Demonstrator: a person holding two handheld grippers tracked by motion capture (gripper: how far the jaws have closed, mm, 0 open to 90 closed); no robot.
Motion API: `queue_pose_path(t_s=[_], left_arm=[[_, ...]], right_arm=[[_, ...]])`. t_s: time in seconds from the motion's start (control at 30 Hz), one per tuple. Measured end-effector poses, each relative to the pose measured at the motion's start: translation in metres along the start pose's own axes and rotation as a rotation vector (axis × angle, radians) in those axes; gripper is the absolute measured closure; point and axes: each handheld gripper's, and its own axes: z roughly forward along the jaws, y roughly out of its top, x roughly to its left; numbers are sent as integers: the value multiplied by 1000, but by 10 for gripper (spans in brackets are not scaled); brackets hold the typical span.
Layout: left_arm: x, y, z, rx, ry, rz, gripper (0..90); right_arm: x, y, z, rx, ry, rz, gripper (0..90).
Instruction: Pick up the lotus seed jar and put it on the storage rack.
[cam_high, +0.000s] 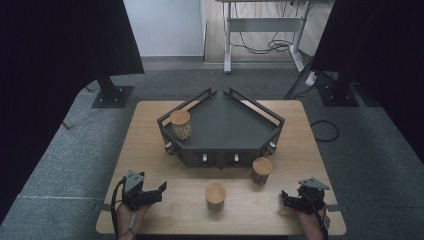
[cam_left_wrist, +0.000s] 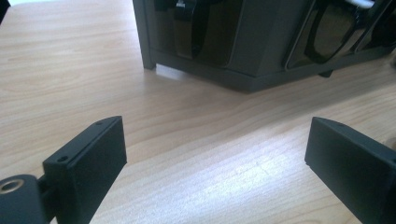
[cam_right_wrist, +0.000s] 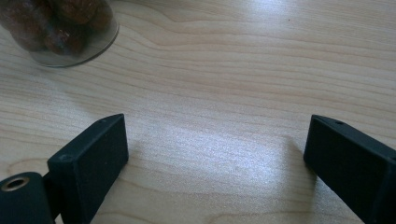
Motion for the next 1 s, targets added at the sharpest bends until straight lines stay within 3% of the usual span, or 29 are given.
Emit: queue_pose_path(t_s=[1.0], left_arm=[[1, -7, 13, 130, 9, -1, 57]], right_arm=[[0, 0, 0, 0, 0, 0, 57]])
